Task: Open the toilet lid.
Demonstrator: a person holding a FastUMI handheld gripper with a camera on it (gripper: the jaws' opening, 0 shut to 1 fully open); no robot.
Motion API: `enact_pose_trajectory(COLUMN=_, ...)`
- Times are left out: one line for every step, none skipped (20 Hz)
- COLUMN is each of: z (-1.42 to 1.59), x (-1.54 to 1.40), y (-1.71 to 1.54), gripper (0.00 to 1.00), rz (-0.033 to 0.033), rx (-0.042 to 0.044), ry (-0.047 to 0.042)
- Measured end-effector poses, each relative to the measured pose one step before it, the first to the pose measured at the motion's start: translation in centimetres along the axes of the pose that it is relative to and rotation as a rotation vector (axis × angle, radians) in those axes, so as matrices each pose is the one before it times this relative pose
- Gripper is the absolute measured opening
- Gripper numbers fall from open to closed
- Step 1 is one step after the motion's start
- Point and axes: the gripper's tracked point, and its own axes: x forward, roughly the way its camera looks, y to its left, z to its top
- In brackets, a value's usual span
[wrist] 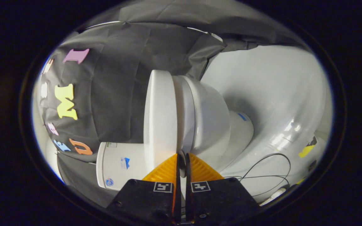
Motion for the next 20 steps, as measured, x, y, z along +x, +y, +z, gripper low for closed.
enact_pose_trajectory(z=0.200, x=-0.048, y=0.066, gripper=0.09, rz=0.00053, rx=0.01827, ry=0.00090)
enact_pose_trajectory(z=0.035, x=-0.029, y=0.050, gripper=0.09, rz=0.00725, rx=0.02324, ry=-0.00117)
enact_pose_trajectory(z=0.015, x=-0.048, y=0.269, gripper=0.08, rz=0.01215, rx=0.02948, ry=0.00302)
enact_pose_trajectory(z=0.125, x=-0.029, y=0.207, gripper=0.08, rz=0.00895, rx=0.02252, ry=0.00030)
enact_pose_trajectory(z=-0.123, x=-0.110, y=0.058, gripper=0.06, rz=0.00443, rx=0.00443, ry=0.00296)
enact_pose_trajectory(z=-0.141, x=0.019, y=0.107, gripper=0.06, rz=-0.00438, rx=-0.01664, ry=-0.00354)
enact_pose_trajectory(z=-0.086, x=-0.094, y=-0.113, gripper=0.04, rz=-0.01263, rx=-0.03009, ry=0.00017)
enact_pose_trajectory(z=0.092, x=-0.125, y=-0.092, gripper=0.04, rz=-0.01731, rx=-0.02892, ry=-0.00642)
enact_pose_trajectory(z=0.060, x=-0.094, y=0.085, gripper=0.04, rz=-0.01253, rx=-0.01416, ry=0.00013)
enact_pose_trajectory(z=0.164, x=-0.189, y=0.252, gripper=0.04, rz=-0.00066, rx=-0.00072, ry=-0.00437)
enact_pose_trajectory(z=0.037, x=-0.127, y=0.376, gripper=0.04, rz=0.00524, rx=0.01118, ry=-0.00299)
enact_pose_trajectory(z=0.001, x=-0.154, y=0.291, gripper=0.04, rz=0.00565, rx=0.01137, ry=-0.00031)
enact_pose_trajectory(z=-0.089, x=-0.103, y=0.082, gripper=0.04, rz=-0.00100, rx=0.00996, ry=-0.00362)
enact_pose_trajectory(z=-0.022, x=-0.081, y=0.196, gripper=0.04, rz=-0.00097, rx=-0.00379, ry=-0.00457)
enact_pose_trajectory(z=-0.198, x=-0.042, y=0.173, gripper=0.04, rz=-0.00765, rx=-0.02107, ry=-0.00632)
enact_pose_trajectory(z=-0.157, x=-0.097, y=0.255, gripper=0.04, rz=-0.00807, rx=-0.02276, ry=-0.00501)
enact_pose_trajectory(z=0.045, x=-0.253, y=0.446, gripper=0.04, rz=-0.00738, rx=-0.03026, ry=-0.00633)
enact_pose_trajectory(z=-0.005, x=-0.164, y=0.436, gripper=0.04, rz=-0.00335, rx=-0.02374, ry=-0.00329)
enact_pose_trajectory(z=0.066, x=-0.360, y=0.509, gripper=0.04, rz=-0.00095, rx=-0.02169, ry=-0.00617)
enact_pose_trajectory(z=0.056, x=-0.122, y=0.422, gripper=0.04, rz=0.00079, rx=-0.01370, ry=-0.00716)
